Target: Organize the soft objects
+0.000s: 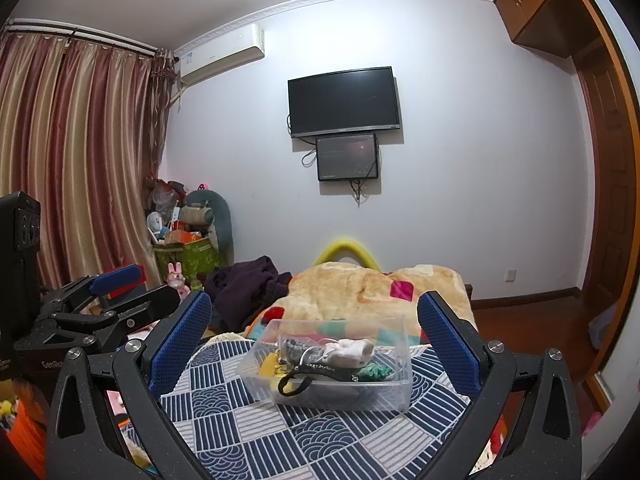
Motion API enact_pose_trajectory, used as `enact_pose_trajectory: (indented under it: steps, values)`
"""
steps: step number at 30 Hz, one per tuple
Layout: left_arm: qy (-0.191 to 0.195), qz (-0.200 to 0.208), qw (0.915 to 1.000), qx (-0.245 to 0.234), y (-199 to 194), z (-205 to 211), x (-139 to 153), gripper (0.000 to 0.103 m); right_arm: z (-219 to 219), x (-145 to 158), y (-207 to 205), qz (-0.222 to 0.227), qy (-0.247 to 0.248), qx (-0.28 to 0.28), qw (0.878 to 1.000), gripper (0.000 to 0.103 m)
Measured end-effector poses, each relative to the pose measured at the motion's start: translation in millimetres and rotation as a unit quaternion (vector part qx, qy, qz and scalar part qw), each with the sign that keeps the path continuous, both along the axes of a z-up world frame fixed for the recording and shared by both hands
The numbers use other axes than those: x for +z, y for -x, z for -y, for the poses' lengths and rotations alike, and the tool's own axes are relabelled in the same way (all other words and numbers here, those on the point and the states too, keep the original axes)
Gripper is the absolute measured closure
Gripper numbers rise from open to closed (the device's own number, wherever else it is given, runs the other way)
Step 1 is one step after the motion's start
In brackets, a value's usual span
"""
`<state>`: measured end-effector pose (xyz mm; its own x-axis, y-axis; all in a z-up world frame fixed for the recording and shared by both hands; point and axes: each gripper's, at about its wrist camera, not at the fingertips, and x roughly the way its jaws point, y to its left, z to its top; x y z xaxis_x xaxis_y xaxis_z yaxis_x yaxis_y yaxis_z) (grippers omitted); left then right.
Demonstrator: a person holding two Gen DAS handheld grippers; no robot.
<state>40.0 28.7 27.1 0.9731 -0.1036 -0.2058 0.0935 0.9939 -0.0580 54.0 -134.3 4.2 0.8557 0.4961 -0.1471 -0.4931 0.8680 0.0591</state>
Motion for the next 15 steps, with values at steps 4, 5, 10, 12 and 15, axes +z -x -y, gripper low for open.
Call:
enact_pose_trajectory:
  steps: [4,5,10,12,15]
  values:
    - [0.002,-0.001,1.0000,0.001,-0.6,0.4,-0.2,0.000,-2.0,-2.1,1.1,0.000,0.002,-0.001,1.000,0.000]
    - [0.005,-0.002,1.0000,0.001,-0.8,0.1,-0.6,0.000,-2.4,-2.2,1.4,0.000,0.002,-0.001,1.000,0.000]
    - [0.010,-0.004,0.9999,0.002,-0.9,-0.9,-0.8,0.000,-3.0,-2.0,0.8,-0.001,0.003,-0.001,1.000,0.000]
    - [0.008,-0.003,1.0000,0.003,0.1,-1.4,-0.2,0.000,-2.9,-1.9,0.9,-0.001,0.003,-0.001,1.000,0.000]
    - [0.006,-0.002,1.0000,0.002,1.1,-0.3,0.1,0.000,-3.1,-2.0,1.0,-0.002,0.003,-0.001,1.000,0.000]
